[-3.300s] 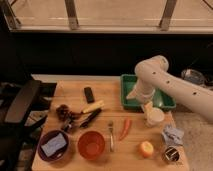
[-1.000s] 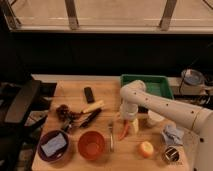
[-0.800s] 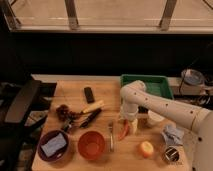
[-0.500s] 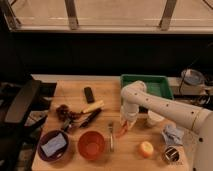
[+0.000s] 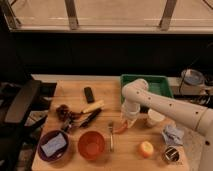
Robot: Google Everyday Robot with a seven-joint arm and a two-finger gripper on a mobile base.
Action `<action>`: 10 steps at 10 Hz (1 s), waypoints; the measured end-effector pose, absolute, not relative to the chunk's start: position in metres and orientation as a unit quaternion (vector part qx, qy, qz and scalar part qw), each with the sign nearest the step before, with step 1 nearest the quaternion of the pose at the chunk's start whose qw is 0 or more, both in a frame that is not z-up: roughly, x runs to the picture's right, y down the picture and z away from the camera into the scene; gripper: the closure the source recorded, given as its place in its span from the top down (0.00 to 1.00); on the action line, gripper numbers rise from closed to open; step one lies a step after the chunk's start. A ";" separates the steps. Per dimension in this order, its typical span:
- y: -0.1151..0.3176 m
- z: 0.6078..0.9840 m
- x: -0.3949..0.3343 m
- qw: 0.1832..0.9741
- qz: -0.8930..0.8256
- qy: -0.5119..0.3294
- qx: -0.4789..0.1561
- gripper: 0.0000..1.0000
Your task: Place pepper in paper cup
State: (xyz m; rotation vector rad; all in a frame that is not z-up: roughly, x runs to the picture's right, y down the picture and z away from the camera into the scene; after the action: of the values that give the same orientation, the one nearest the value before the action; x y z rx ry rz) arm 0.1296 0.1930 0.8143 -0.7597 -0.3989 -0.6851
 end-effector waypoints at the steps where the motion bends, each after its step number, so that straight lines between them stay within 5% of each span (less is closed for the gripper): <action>1: 0.179 0.803 0.133 0.858 -0.317 -0.190 -0.357 0.00; 6: 0.113 0.754 0.198 0.900 -0.252 -0.147 -0.325 0.00; 10: 0.104 0.745 0.265 0.920 -0.185 -0.099 -0.331 0.00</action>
State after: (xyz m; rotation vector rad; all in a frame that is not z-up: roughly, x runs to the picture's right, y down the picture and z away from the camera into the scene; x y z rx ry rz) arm 0.2647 0.1040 0.7451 -0.6798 -0.2027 -0.3807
